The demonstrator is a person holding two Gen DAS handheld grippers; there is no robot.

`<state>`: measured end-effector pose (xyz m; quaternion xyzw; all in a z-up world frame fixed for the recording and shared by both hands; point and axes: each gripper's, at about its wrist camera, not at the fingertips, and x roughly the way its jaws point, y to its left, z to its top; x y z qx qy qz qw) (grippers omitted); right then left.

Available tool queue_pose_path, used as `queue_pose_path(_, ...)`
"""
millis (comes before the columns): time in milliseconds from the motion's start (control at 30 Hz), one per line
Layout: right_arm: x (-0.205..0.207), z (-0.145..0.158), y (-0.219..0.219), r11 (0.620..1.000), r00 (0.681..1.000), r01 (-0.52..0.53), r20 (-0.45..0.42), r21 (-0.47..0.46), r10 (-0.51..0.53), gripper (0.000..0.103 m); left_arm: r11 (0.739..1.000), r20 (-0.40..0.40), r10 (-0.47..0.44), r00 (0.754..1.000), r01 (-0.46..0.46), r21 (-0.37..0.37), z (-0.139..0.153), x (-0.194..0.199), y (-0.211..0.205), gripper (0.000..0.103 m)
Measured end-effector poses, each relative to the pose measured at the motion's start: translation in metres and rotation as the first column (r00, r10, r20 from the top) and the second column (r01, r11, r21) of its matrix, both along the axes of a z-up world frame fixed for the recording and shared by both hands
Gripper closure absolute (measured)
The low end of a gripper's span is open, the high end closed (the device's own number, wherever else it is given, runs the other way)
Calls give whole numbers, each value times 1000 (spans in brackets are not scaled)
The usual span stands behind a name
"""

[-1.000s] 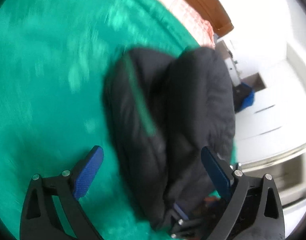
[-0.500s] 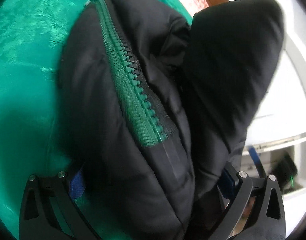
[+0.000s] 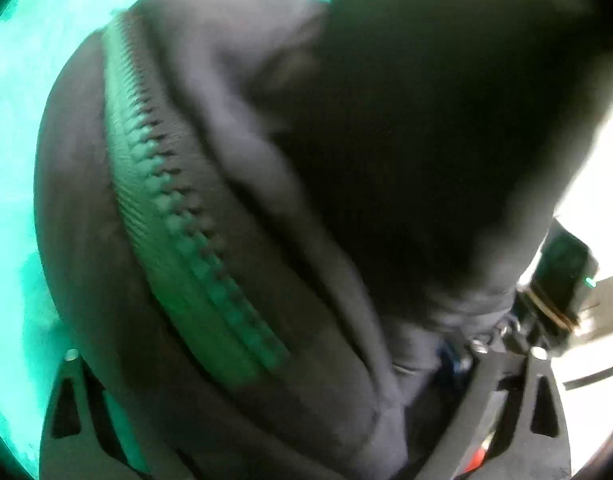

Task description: Fold large clothes

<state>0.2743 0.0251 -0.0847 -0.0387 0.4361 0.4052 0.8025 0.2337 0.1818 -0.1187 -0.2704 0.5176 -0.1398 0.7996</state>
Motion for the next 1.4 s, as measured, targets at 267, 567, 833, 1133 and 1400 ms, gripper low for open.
queue_pose_path(267,-75,81,2,983,955,-43,296,181,-13,26,997,273,29,962,-47,62,93,-44,-16,27)
queue_pose_path(567,63,87,-31,935,971,232,-11,269,-238,0,966,233,71,970,-125,226,113,67,0,6)
queue_pose_path(833,15,72,-81,909,907,383,118,165,-404,0,899,377,131,917,-270,345,103,0,6,4)
queue_pose_path(1133,-75,97,-105,885,780,429,421,178,-463,0,673,543,74,836,-444,592,166,-88,-40,0)
queue_pose_path(1400,-105,114,-130,859,777,471,367,200,-512,0,607,610,59,791,-513,607,197,-128,-80,0)
